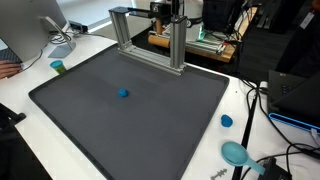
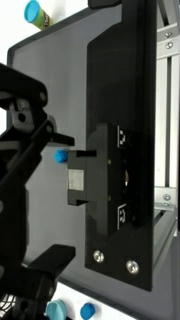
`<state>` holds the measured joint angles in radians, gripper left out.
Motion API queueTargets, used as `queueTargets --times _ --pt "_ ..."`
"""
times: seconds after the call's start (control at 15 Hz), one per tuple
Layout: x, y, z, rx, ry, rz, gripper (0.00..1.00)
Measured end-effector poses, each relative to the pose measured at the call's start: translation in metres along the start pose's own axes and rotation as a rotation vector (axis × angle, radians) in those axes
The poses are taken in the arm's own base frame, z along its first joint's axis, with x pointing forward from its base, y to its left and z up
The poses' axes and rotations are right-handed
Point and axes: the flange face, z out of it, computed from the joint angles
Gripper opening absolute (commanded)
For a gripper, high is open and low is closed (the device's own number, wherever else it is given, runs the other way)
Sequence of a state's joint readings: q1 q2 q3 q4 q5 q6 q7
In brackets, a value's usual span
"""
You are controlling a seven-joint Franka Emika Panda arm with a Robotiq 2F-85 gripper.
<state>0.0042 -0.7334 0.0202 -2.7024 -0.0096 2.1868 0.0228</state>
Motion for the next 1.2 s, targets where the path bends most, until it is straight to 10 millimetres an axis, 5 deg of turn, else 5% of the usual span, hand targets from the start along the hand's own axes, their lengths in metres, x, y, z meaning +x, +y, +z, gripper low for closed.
queueTargets --times 0.6,1.2 --pt "-0.01 0.017 0.01 0.002 -0.008 0.006 1.0" --pt "-0.009 -0.004 0.01 -0.054 0.0 0.026 1.0"
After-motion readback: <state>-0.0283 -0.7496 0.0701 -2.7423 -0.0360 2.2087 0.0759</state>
